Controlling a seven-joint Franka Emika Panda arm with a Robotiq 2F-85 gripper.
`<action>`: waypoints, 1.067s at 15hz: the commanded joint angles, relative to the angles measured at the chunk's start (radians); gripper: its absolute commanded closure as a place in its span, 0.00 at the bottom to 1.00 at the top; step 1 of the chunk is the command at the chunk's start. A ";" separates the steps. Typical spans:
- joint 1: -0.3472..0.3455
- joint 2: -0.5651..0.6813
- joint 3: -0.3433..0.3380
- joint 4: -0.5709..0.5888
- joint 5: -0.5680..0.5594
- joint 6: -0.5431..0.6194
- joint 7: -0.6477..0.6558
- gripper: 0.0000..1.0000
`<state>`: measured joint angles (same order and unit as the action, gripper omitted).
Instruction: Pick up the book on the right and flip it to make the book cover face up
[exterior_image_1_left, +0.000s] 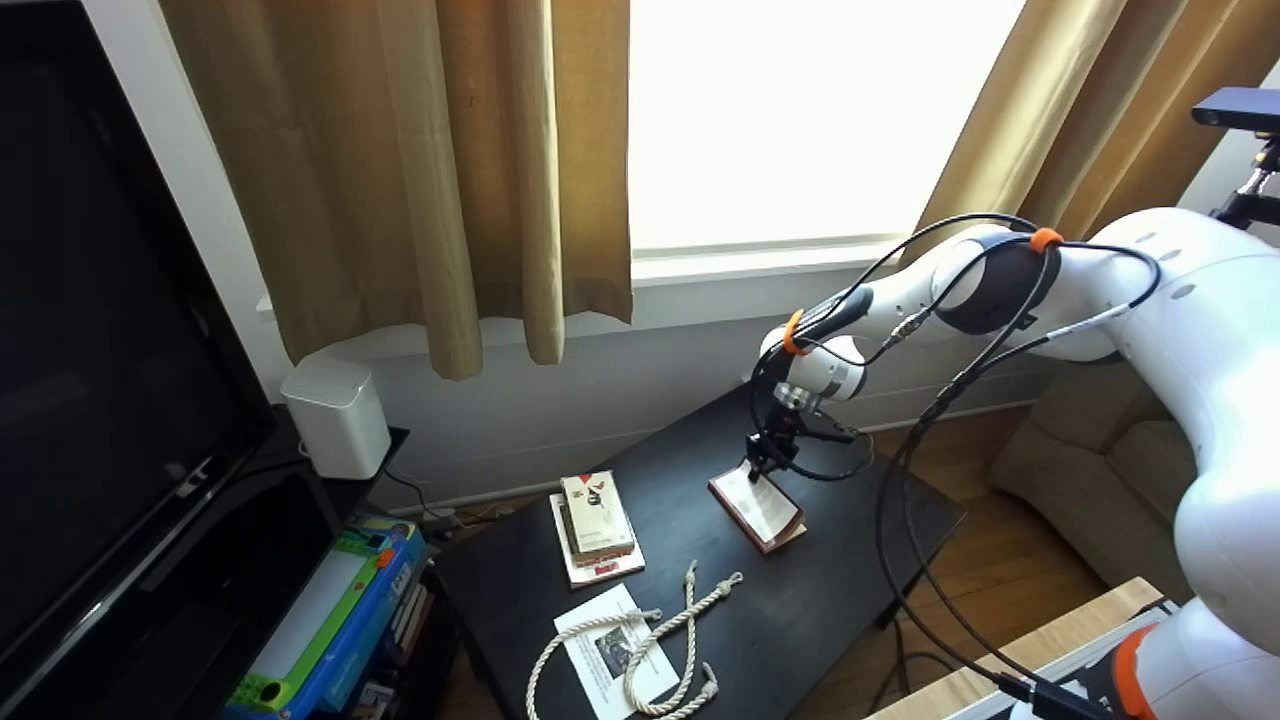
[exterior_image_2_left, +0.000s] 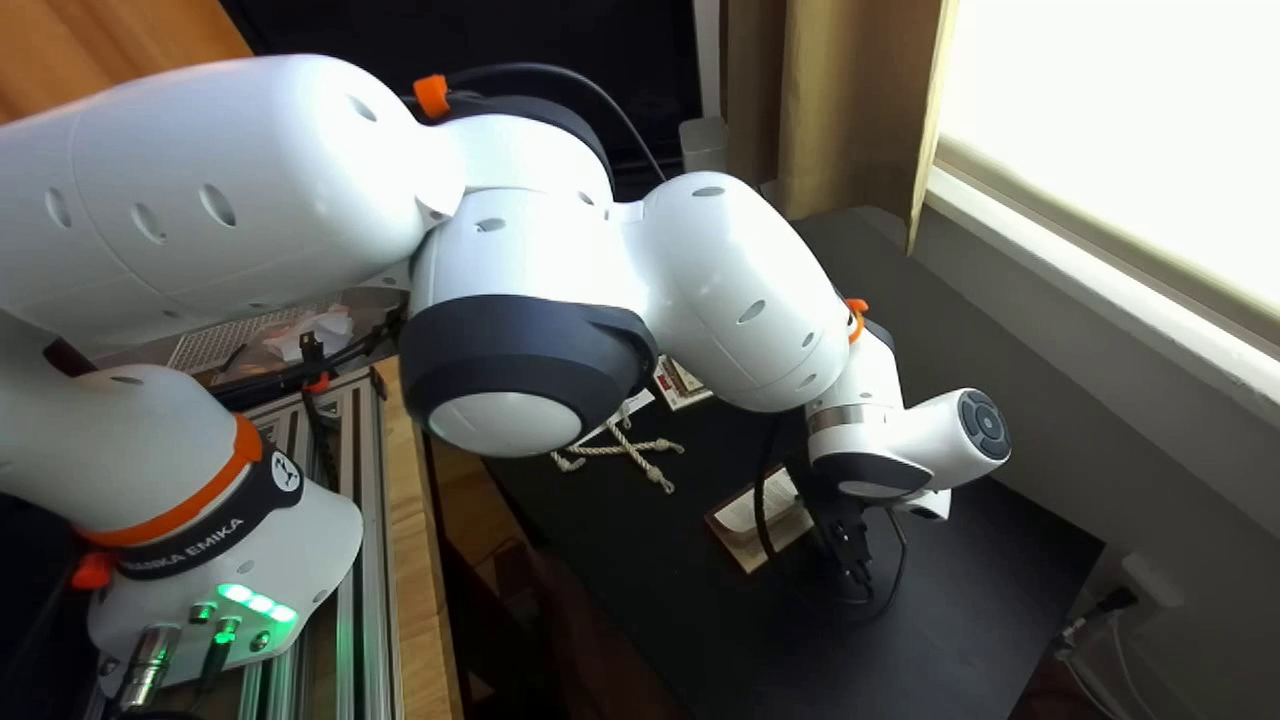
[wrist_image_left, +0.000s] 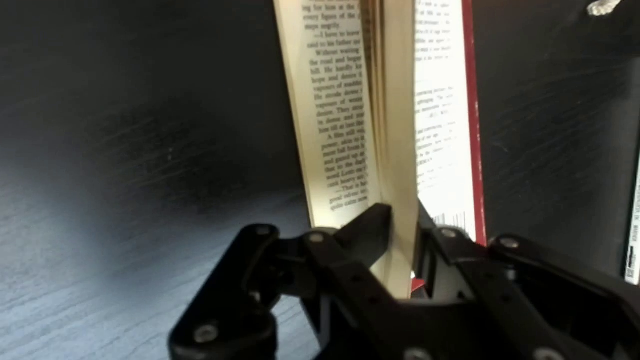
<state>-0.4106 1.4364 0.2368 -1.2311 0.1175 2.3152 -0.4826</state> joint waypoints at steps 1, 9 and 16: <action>-0.024 -0.064 0.019 -0.069 0.006 0.034 -0.027 0.97; 0.123 -0.278 -0.108 -0.205 -0.058 -0.001 0.116 0.97; 0.386 -0.295 -0.293 -0.148 -0.208 -0.129 0.377 0.97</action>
<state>-0.1249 1.1353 0.0184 -1.3902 -0.0221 2.2295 -0.2121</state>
